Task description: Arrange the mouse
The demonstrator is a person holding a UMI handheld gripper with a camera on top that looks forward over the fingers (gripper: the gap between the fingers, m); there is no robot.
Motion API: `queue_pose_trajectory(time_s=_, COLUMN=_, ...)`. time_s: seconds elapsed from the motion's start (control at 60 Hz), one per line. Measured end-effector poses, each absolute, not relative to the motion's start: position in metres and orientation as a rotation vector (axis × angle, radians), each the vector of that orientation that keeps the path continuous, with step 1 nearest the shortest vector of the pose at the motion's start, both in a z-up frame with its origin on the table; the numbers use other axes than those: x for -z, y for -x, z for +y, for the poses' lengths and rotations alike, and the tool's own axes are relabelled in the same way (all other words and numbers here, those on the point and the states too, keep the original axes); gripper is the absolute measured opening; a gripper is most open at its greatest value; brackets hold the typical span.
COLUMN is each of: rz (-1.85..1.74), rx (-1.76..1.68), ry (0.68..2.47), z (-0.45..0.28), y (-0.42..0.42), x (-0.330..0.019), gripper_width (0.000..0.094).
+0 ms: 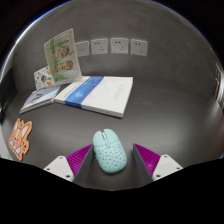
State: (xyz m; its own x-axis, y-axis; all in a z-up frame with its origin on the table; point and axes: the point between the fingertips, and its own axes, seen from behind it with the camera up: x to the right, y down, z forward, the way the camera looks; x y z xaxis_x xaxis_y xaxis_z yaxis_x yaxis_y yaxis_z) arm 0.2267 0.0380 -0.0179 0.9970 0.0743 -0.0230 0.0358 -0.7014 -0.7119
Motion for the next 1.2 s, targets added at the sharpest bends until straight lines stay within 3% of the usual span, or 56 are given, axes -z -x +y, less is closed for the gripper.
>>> queue_pose_trajectory(time_s=0.2, rz=-0.003, rx=-0.055, ry=2.352, z=0.062, y=-0.248, x=0.019, gripper_width=0.0810)
queue_pose_trajectory(time_s=0.283, rz=0.032, rx=-0.018, ry=2.342, z=0.067, y=-0.256, x=0.018, gripper_width=0.0551)
queue_pose_trajectory(time_s=0.417, rz=0.133, rx=-0.045, ry=2.307, z=0.069, y=-0.258, x=0.018, gripper_width=0.0477)
queue_pose_trajectory(time_s=0.433, rz=0.133, rx=-0.044, ry=2.307, z=0.069, y=-0.258, x=0.017, gripper_width=0.0504)
queue_pose_trajectory(time_s=0.45, rz=0.131, rx=-0.045, ry=2.307, z=0.069, y=-0.257, x=0.017, gripper_width=0.0446)
queue_pose_trajectory(time_s=0.55, rz=0.176, rx=-0.024, ry=2.295, z=0.068, y=-0.268, x=0.010, gripper_width=0.0406)
queue_pose_trajectory(time_s=0.617, rz=0.215, rx=0.029, ry=2.222, z=0.068, y=-0.278, x=-0.019, gripper_width=0.0407)
queue_pose_trajectory(time_s=0.733, rz=0.298, rx=0.016, ry=2.089, z=0.056, y=-0.245, x=-0.101, gripper_width=0.0407)
queue_pose_trajectory(time_s=0.867, rz=0.242, rx=-0.087, ry=1.987, z=0.026, y=-0.107, x=-0.184, gripper_width=0.0404)
queue_pose_trajectory(time_s=0.917, rz=0.199, rx=-0.143, ry=1.960, z=0.017, y=-0.043, x=-0.195, gripper_width=0.0403)
queue_pose_trajectory(time_s=1.0, rz=0.104, rx=-0.180, ry=1.987, z=-0.003, y=0.071, x=-0.176, gripper_width=0.0402)
queue_pose_trajectory(time_s=1.2, rz=-0.045, rx=-0.120, ry=2.169, z=-0.025, y=0.219, x=-0.051, gripper_width=0.0401)
